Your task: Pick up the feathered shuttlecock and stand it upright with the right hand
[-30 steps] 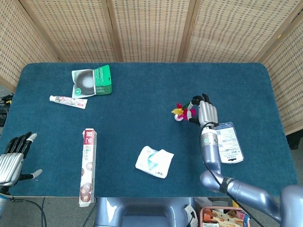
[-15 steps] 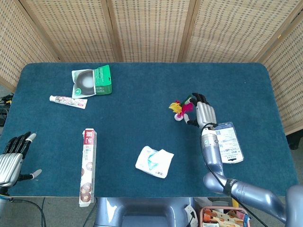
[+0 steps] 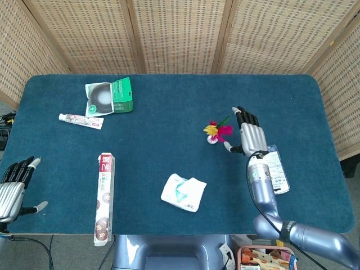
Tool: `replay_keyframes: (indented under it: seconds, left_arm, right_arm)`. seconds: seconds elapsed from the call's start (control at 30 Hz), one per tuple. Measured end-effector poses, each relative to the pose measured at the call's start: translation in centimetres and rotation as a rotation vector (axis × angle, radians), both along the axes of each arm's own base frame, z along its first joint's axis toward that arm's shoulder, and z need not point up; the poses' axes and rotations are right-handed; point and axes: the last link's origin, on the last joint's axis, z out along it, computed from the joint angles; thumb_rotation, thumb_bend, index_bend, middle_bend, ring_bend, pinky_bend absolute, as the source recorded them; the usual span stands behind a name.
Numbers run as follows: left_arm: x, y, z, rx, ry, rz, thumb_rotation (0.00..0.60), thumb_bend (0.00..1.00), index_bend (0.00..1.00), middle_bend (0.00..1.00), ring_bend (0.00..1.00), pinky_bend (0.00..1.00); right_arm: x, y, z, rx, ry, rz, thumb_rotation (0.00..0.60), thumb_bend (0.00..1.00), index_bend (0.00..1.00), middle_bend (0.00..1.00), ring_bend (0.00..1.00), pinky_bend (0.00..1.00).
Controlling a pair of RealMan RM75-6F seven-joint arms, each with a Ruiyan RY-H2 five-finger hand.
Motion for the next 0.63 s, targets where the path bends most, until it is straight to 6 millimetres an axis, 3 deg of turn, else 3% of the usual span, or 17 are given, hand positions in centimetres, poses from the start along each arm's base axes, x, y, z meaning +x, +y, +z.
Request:
replay_keyframes:
  seconds: [0.2, 0.63]
  left_arm:
    - [-0.1, 0.0, 0.1, 0.0, 0.024, 0.004, 0.6, 0.0, 0.0, 0.0, 0.0, 0.0]
    - [0.3, -0.3, -0.3, 0.007, 0.066, -0.011, 0.6, 0.0, 0.0, 0.0, 0.0, 0.0]
  right_arm:
    - [-3.3, 3.7, 2.2, -0.014, 0.113, 0.037, 0.6, 0.22, 0.0, 0.0, 0.0, 0.0]
    - [-10.4, 15.3, 6.0, 0.003, 0.294, 0.136, 0.6, 0.22, 0.0, 0.0, 0.0, 0.0]
